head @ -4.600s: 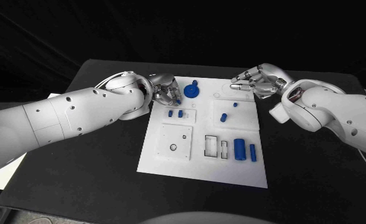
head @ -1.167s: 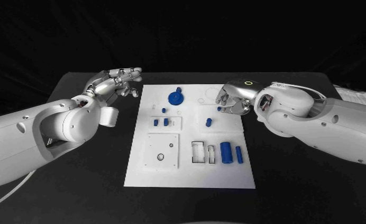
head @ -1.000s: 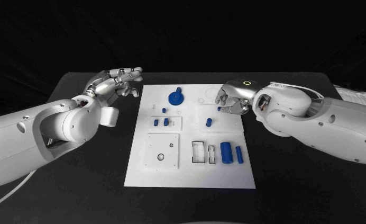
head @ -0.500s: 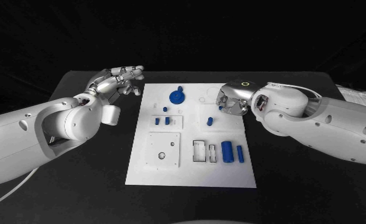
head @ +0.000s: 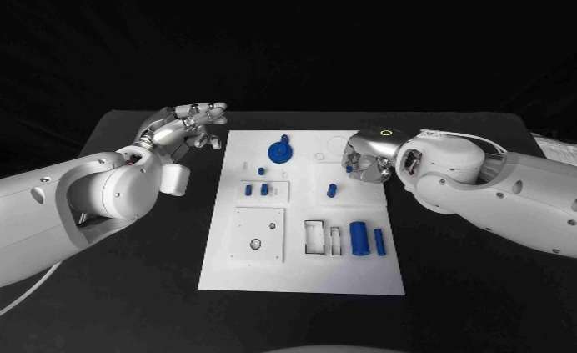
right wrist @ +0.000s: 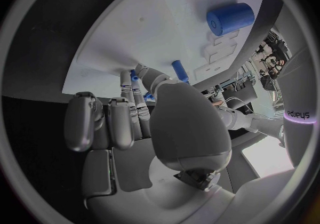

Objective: Assemble the parts on the task board

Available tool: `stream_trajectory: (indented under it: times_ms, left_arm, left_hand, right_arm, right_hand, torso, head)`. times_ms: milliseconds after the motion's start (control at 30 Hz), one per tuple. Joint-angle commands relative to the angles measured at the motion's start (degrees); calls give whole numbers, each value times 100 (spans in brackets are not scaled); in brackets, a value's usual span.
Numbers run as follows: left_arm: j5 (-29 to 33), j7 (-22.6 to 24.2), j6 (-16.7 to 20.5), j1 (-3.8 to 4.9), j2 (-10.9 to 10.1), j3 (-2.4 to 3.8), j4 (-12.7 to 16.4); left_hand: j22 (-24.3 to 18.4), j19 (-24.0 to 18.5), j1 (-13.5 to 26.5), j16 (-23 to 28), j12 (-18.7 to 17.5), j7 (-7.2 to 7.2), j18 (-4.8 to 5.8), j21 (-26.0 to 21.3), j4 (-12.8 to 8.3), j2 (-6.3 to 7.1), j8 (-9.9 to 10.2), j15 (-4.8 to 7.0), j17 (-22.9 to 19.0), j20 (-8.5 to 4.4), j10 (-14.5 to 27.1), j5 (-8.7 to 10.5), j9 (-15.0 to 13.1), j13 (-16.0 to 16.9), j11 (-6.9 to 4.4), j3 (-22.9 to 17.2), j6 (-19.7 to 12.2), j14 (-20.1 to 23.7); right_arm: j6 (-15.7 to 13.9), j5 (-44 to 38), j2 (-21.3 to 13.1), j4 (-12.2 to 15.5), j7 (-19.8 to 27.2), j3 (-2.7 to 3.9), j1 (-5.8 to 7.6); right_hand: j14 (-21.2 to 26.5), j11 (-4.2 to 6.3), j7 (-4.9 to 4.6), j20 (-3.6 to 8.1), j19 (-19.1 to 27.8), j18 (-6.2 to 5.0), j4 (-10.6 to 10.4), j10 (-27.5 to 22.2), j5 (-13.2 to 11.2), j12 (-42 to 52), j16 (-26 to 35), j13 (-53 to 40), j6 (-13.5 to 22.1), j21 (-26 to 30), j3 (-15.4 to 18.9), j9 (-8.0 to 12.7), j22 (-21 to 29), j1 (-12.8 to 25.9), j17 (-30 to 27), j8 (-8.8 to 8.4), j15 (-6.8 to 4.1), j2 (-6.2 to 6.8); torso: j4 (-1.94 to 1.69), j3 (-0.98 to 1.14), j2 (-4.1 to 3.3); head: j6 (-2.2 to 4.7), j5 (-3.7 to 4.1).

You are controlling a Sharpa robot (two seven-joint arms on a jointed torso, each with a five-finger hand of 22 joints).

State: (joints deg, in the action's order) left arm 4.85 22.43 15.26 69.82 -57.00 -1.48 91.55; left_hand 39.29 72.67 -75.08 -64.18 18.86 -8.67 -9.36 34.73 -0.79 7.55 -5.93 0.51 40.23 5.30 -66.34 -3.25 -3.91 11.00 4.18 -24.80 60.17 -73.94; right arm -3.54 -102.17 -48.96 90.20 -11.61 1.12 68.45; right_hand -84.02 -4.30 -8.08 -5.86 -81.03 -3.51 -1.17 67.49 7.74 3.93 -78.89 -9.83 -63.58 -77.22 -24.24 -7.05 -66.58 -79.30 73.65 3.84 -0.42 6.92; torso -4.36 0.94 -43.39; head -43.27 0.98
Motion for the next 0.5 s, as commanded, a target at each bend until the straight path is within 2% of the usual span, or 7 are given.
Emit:
stream_trajectory:
  times_ms: [33, 133, 233, 500]
  left_arm:
    - [23, 41, -26, 0, -1, 2, 1]
    - [23, 36, -28, 0, -3, 2, 2]
    - [23, 32, -24, 1, -7, 2, 4]
    - [23, 16, -18, 1, -19, 2, 15]
  left_hand:
    - [-5, 38, 9, 25, 4, 5, -104, -34, -2, -47, 5, -3, -5, -7, 39, 16, 6, 5, -9, 22, -36, 27]
    - [-8, 39, 1, 23, 17, 2, -104, -39, -7, -54, 6, -4, -6, -6, 53, 16, 6, 11, -8, 23, -40, 28]
    - [-8, 39, 1, 23, 17, 2, -104, -39, -7, -54, 6, -4, -6, -6, 53, 16, 6, 11, -8, 23, -40, 28]
    - [-10, 41, -11, 25, 31, 0, -105, -43, -16, -60, 6, -5, -15, -5, 69, 15, 6, 17, -6, 22, -43, 32]
  right_arm:
    - [161, -76, 30, -20, -32, -12, -33]
    - [132, -93, 58, -33, -48, -13, -47]
    - [78, -134, 82, -39, -90, -14, -63]
    - [52, -232, 116, -39, -187, -14, -80]
  right_hand:
    - [-289, -1, 13, 31, -7, -117, 4, 60, -42, 14, 1, 25, -66, 20, -57, 0, 0, 49, 4, 22, -7, -42]
    - [-291, 20, 34, 45, -15, -115, 19, 125, -104, 22, -8, 50, -133, 14, -134, -15, -12, 39, 14, 38, -23, -103]
    - [-300, 55, 68, 70, -32, -109, 52, 230, -341, 39, -33, 74, -229, -4, -262, -40, -44, 1, 46, 63, -52, -223]
    - [-309, 92, 99, 102, -49, -104, 114, 347, -364, 41, -57, 98, -327, -21, -369, -74, -71, -7, 73, 85, -81, -291]
  torso:
    - [-5, -2, -5]
    - [-2, 0, -4]
    - [-2, 0, -5]
    - [-1, -1, -2]
  head:
    - [-11, -11]
    - [-15, -18]
    - [-19, -20]
    - [-45, -31]
